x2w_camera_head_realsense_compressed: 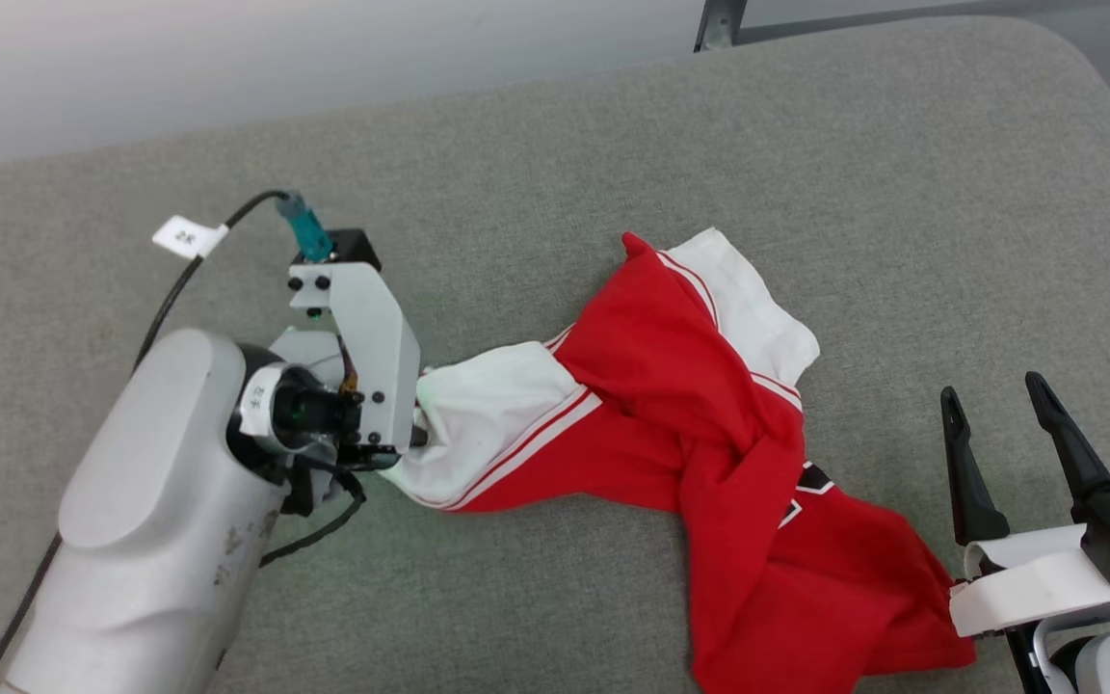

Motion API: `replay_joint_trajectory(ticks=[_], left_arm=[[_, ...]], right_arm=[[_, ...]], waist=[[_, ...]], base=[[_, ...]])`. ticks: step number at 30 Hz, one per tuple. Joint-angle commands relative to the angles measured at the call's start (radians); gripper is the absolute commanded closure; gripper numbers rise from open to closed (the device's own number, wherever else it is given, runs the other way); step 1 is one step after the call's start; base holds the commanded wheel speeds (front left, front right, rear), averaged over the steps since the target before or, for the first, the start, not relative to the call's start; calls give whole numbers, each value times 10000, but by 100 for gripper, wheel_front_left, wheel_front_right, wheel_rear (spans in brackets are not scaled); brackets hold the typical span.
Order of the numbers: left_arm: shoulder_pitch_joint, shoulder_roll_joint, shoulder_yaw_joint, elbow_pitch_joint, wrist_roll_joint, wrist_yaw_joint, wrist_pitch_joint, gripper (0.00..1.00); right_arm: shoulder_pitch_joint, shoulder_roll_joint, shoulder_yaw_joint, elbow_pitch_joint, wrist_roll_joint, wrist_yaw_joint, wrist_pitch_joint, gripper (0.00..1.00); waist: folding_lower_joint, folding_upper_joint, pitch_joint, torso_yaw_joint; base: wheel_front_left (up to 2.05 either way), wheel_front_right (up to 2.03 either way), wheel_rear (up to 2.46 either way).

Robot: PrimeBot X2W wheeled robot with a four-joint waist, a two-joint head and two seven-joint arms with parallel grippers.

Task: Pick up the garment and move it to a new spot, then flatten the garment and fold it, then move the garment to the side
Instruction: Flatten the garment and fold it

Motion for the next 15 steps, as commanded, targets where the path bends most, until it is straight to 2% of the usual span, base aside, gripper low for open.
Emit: replay_joint_trajectory(ticks=[1,6,9,15], left_arm=[[-59,21,-26,-130,-43,-79,-35,100],[-75,342,-23,-769,104,-190,-76,100],[92,644,29,-1250,162,-91,60,100],[510,1680,238,-2083,489,124,321,100]], right_arm=[[132,-2,-13,20,-31,-10,-55,0],[217,-12,-56,25,-79,-10,-55,0],[335,-36,-77,48,-91,-10,-55,0],[385,-45,-133,41,-87,-10,-55,0]], waist=[[0,0,-96,53],[0,0,-311,153],[0,0,-440,220],[0,0,-577,379]], base=[[0,0,0],[0,0,0],[0,0,0],[0,0,0]])
